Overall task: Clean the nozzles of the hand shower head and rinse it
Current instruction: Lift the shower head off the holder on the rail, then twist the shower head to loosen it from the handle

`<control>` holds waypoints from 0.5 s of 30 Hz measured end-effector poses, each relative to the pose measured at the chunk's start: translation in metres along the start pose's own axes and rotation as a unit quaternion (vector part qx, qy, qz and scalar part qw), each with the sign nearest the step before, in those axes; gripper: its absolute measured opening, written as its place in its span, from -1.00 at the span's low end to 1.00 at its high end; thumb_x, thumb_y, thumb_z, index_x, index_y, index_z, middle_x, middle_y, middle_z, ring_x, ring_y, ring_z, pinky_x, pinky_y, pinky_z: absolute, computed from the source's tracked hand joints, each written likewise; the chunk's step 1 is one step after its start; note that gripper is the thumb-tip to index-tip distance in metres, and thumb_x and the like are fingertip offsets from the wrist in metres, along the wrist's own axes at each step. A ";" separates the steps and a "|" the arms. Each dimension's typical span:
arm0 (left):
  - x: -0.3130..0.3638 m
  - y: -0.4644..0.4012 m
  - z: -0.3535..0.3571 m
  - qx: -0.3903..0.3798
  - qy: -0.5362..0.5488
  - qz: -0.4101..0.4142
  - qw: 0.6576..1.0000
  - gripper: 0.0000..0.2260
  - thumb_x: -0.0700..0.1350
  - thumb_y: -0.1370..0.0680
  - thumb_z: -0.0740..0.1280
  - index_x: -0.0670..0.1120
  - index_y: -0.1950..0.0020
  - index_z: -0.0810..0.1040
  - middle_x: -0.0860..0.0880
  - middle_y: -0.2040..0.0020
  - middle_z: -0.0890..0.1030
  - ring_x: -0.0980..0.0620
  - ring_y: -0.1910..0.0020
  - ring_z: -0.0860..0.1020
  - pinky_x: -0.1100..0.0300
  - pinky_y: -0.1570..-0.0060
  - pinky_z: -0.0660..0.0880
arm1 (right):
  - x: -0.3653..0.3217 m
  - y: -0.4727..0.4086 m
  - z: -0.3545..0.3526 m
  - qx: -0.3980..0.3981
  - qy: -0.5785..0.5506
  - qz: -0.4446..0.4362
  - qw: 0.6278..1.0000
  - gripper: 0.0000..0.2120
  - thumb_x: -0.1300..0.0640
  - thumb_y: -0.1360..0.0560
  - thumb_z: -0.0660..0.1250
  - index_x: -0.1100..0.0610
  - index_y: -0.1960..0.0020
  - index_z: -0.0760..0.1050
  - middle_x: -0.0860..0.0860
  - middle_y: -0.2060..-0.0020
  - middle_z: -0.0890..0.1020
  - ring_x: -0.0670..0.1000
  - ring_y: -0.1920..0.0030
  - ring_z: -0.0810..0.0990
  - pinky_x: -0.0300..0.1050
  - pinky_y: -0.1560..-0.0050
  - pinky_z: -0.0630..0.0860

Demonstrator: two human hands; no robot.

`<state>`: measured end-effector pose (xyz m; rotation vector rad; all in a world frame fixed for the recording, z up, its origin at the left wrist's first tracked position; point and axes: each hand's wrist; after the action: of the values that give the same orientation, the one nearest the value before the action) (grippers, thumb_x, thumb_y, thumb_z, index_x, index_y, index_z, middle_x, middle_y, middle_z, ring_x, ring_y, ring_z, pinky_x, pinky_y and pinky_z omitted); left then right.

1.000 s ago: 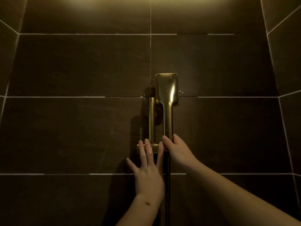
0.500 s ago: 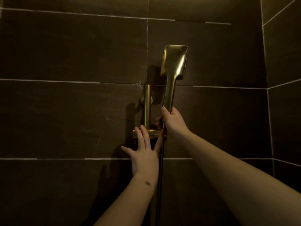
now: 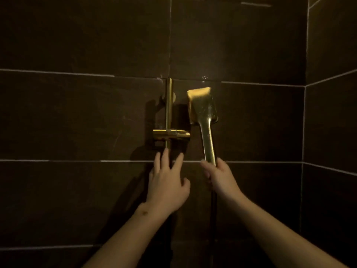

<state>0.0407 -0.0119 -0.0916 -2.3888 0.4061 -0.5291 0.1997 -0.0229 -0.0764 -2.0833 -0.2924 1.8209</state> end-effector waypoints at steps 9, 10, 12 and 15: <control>-0.011 0.155 0.078 -0.164 0.572 -0.312 0.741 -0.27 0.24 -0.24 0.49 0.08 -0.39 0.50 0.02 -0.26 0.61 0.03 -0.21 0.61 -0.01 -0.29 0.53 | 0.119 0.152 0.005 -0.051 -0.040 0.123 0.990 -0.64 0.46 -0.45 0.33 0.04 -0.03 0.59 -0.09 0.19 0.73 -0.21 0.17 0.67 -0.44 0.25 0.49; -0.010 0.170 0.086 -0.170 0.589 -0.336 0.715 -0.21 0.25 -0.21 0.53 0.08 -0.41 0.49 0.02 -0.33 0.56 -0.01 -0.27 0.58 -0.04 -0.35 0.49 | 0.132 0.167 0.007 -0.068 -0.036 0.136 0.988 -0.63 0.47 -0.45 0.33 0.05 -0.07 0.60 -0.09 0.16 0.73 -0.18 0.13 0.67 -0.42 0.20 0.50; -0.008 0.198 0.101 -0.179 0.627 -0.375 0.659 -0.11 0.19 -0.19 0.65 0.06 -0.46 0.45 -0.03 -0.41 0.50 -0.12 -0.40 0.50 -0.10 -0.44 0.38 | 0.160 0.200 0.013 -0.115 -0.018 0.161 0.980 -0.61 0.44 -0.45 0.33 0.02 -0.12 0.60 -0.06 0.10 0.72 -0.13 0.05 0.68 -0.31 0.07 0.55; -0.012 0.230 0.129 -0.150 0.713 -0.376 0.572 -0.53 -0.08 -0.36 0.55 -0.16 -0.25 0.62 -0.30 -0.25 0.63 -0.26 -0.29 0.59 -0.17 -0.37 0.45 | 0.203 0.241 0.020 -0.163 0.026 0.170 0.971 -0.68 0.37 -0.42 0.33 0.04 -0.06 0.60 0.09 0.15 0.69 -0.01 0.14 0.65 -0.04 0.06 0.56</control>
<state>0.0563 -0.1090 -0.3363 -1.6707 0.0281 -2.9813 0.1912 -0.1634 -0.3597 -2.5357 -0.2446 2.0163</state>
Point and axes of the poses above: each hand's wrist, its own y-axis away from the middle knuckle, its own z-axis out of the palm, x = y × z
